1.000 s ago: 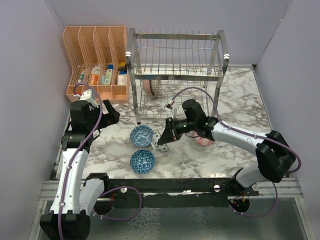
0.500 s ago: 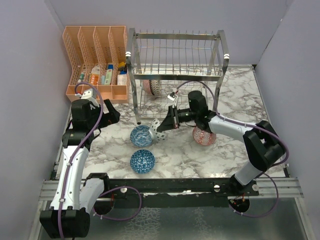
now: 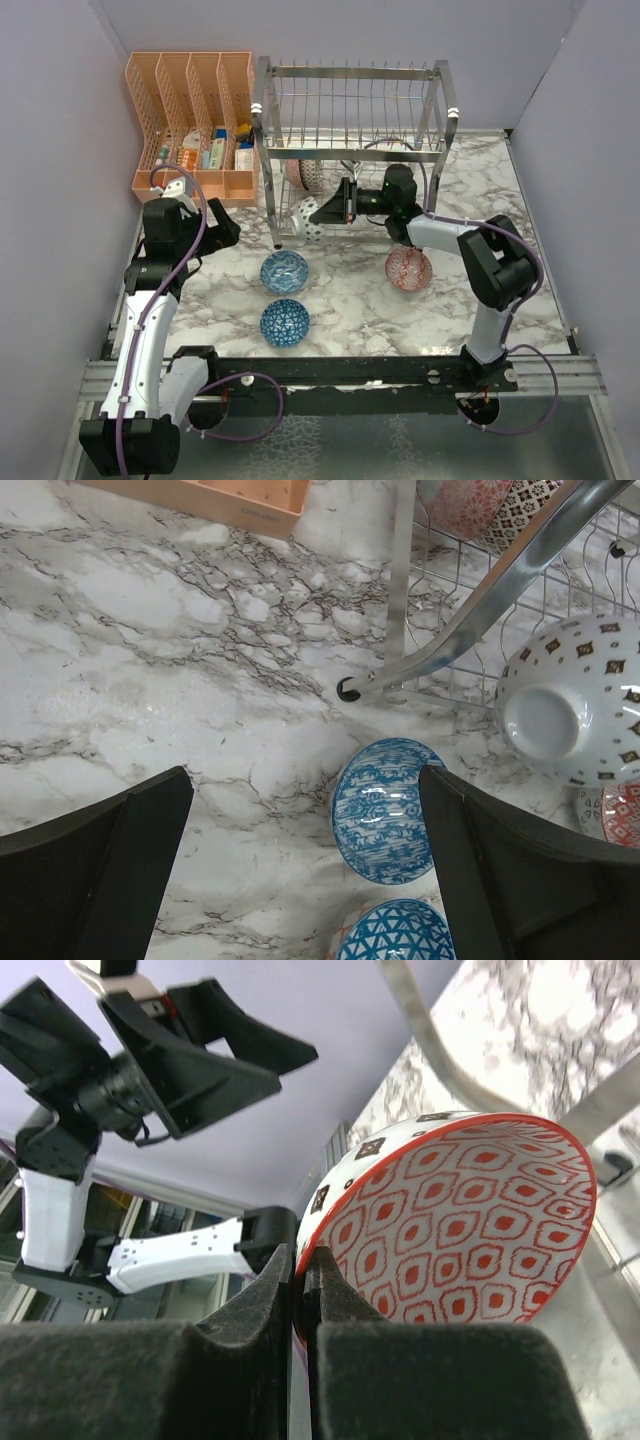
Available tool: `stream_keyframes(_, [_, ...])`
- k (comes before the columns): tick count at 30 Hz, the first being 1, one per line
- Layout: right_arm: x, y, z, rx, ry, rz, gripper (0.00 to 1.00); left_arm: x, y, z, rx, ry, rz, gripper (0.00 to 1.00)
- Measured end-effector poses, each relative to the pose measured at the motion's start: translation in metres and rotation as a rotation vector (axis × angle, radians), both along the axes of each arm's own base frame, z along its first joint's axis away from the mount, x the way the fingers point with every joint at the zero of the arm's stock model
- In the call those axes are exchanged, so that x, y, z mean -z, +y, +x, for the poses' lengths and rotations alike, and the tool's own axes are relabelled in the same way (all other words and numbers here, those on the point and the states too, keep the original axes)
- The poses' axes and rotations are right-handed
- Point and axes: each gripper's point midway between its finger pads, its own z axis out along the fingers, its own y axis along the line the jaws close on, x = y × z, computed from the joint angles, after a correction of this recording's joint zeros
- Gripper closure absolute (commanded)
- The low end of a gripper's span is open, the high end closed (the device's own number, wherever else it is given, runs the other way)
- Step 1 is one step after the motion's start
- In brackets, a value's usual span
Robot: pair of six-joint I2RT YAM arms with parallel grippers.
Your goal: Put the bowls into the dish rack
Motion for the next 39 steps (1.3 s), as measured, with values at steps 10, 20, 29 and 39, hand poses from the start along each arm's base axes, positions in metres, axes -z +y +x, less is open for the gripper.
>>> stream_keyframes(10, [-0.024,0.001,0.05,0.088,-0.105,0.14,0.99,-0.006,0.0,0.001,0.005,-0.014,0.009,0.01])
stream_keyframes(20, [-0.037,-0.017,0.096,0.231,-0.214,0.266,0.99,-0.003,0.0,0.003,0.006,-0.002,0.009,0.01])
stream_keyframes(29, [-0.033,-0.033,0.131,0.356,-0.227,0.325,0.99,-0.002,0.001,0.004,0.007,0.001,0.011,0.01])
stream_keyframes(39, [-0.041,-0.038,0.151,0.446,-0.252,0.352,0.99,0.001,0.001,0.005,0.008,0.01,0.011,0.01])
